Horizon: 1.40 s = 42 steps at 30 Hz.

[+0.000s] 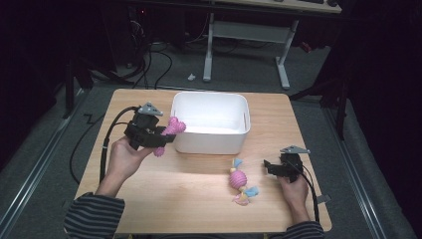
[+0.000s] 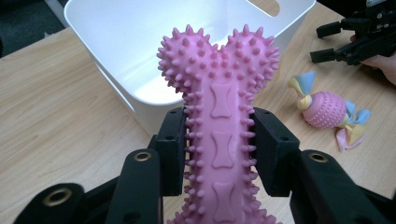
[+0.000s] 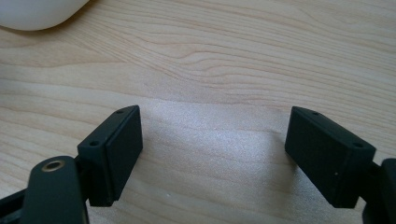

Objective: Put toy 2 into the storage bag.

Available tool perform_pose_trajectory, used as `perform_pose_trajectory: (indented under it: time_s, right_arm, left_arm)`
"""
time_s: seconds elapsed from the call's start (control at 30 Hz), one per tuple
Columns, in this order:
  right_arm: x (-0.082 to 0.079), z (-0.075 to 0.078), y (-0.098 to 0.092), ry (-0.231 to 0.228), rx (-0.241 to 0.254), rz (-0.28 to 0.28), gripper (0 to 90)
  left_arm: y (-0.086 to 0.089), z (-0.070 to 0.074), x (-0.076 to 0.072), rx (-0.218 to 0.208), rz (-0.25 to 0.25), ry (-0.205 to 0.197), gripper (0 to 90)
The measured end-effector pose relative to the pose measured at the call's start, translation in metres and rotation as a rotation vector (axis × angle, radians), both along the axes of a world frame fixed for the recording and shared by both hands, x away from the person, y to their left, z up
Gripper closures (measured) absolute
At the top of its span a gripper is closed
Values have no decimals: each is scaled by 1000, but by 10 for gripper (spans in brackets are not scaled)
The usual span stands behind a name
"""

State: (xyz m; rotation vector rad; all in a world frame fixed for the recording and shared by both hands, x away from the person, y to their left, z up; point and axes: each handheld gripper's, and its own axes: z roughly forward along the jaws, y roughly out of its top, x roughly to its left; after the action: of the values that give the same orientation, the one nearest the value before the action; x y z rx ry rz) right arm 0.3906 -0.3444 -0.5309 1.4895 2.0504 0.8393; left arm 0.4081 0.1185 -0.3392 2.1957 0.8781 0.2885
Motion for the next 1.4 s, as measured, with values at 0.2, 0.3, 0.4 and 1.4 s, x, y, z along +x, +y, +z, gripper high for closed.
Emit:
perform_pose_trajectory:
  time_s: [0.2, 0.3, 0.4, 1.4]
  right_arm:
    - [0, 0, 0, 0, 0, 0, 192]
    - [0, 0, 0, 0, 0, 0, 193]
    - [0, 0, 0, 0, 0, 0, 193]
    - [0, 0, 0, -1, 0, 1, 200]
  left_arm:
    - [-6, 5, 6, -7, -11, 3, 585]
    - [-10, 6, 9, 0, -17, 3, 586]
    - [-13, 7, 12, 1, -25, 6, 586]
    - [-50, 7, 53, -33, -54, 49, 586]
